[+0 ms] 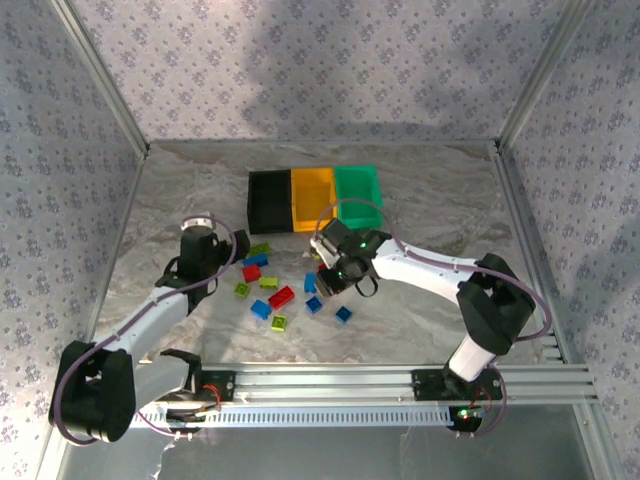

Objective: Sort the legos into containers by color
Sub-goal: Pick up the lego from the bottom-center of the table, then place the lego in the container.

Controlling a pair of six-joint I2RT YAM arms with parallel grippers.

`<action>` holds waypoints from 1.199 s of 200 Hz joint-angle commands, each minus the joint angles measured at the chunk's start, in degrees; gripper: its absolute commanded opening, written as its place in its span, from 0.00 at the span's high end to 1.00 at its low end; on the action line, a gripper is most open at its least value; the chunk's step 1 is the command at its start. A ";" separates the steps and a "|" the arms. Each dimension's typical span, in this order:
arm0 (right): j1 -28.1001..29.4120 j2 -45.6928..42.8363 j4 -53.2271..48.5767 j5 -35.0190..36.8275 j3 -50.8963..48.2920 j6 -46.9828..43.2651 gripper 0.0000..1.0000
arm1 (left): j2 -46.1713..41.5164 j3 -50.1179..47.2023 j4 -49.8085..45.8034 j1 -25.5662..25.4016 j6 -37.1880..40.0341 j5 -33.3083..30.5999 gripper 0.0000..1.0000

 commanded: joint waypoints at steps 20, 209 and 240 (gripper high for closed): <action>-1.11 8.91 3.43 2.13 16.75 -0.58 0.63 | -0.63 -0.93 0.38 2.59 -2.53 -1.49 0.00; -2.98 36.19 -13.35 0.47 63.13 0.05 0.36 | 0.63 -0.58 1.14 4.65 -2.44 2.27 0.00; -2.48 22.48 -1.17 4.90 38.30 0.73 0.36 | 1.95 -0.08 1.15 4.70 -2.12 2.43 0.00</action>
